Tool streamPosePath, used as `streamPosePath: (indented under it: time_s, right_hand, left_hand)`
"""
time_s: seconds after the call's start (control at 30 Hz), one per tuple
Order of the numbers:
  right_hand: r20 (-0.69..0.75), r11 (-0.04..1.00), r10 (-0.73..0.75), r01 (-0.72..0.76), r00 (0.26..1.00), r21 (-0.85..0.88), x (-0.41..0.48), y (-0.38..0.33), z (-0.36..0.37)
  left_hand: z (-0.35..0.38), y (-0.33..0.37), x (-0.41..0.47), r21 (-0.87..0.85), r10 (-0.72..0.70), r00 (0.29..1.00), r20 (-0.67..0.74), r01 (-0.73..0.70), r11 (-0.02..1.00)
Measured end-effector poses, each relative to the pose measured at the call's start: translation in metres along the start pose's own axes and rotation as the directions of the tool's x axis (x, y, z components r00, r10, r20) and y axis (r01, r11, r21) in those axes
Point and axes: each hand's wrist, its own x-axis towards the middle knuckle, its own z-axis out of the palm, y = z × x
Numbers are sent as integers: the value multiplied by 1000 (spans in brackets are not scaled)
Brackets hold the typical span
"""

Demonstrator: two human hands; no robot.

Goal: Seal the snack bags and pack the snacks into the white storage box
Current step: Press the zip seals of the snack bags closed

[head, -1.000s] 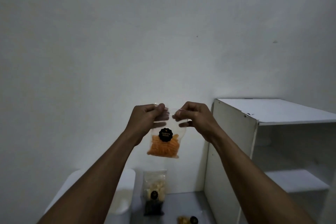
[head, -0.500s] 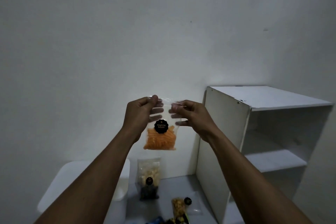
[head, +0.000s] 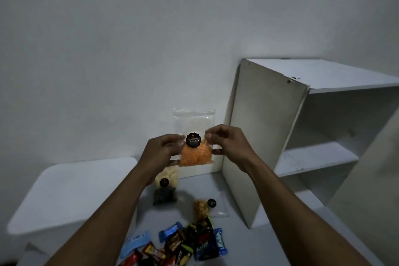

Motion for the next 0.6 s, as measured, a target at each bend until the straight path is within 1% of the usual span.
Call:
streamPosePath:
  time_s: [0.17, 0.27, 0.33, 0.47, 0.53, 0.6]
  right_hand:
    - [-67, 994, 71, -76, 995, -78, 50, 70, -7]
    - [-100, 978, 98, -114, 990, -172, 85, 126, -9]
    - [-119, 968, 135, -156, 984, -195, 106, 163, -8]
    - [-155, 951, 186, -217, 970, -221, 145, 243, -5]
    - [-156, 947, 205, -236, 966, -219, 160, 280, -4]
    - [-188, 939, 223, -263, 957, -222, 170, 300, 2]
  left_hand:
    - [22, -69, 54, 4, -57, 993, -104, 58, 998]
    - [34, -124, 92, 80, -72, 979, -193, 88, 993]
    - [41, -162, 114, 139, -72, 968, -242, 108, 984]
    - [60, -233, 149, 181, -67, 940, -335, 134, 974]
    - [68, -262, 164, 178, -79, 915, -396, 161, 971]
    - [72, -285, 177, 158, -100, 881, -462, 192, 969]
